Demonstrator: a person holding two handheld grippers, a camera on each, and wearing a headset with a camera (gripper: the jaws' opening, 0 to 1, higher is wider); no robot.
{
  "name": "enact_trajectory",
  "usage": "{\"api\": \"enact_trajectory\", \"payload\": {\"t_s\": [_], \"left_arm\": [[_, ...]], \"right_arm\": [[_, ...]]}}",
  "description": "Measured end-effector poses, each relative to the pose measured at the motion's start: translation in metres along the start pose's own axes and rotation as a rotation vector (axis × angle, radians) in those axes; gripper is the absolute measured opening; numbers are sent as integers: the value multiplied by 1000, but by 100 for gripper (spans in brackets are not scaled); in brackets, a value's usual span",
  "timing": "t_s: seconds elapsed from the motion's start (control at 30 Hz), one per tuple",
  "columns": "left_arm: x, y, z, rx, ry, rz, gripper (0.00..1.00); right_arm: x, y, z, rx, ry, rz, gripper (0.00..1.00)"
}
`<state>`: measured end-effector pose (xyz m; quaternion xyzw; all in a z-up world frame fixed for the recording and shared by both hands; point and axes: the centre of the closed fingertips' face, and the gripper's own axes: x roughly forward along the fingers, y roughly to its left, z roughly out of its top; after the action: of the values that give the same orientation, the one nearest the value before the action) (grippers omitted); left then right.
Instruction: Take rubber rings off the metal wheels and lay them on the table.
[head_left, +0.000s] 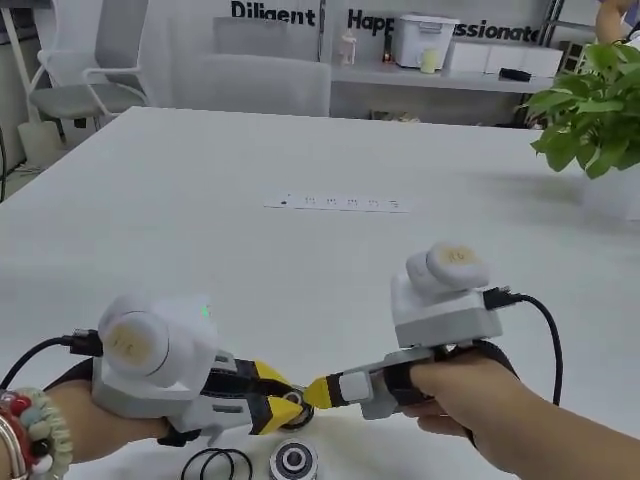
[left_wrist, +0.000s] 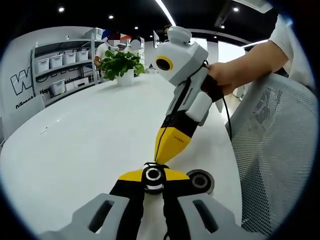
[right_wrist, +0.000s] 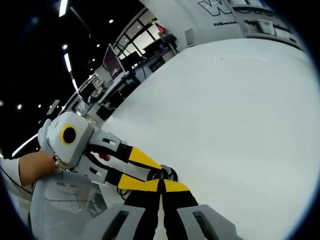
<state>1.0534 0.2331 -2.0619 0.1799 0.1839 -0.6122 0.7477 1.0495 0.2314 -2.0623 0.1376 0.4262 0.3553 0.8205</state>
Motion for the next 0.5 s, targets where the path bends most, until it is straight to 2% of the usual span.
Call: {"api": "enact_trajectory", "payload": {"t_s": [0.5], "left_arm": [[0, 0, 0, 1, -2, 0, 9]], "right_arm": [[0, 1, 1, -53, 5, -9, 0]]}}
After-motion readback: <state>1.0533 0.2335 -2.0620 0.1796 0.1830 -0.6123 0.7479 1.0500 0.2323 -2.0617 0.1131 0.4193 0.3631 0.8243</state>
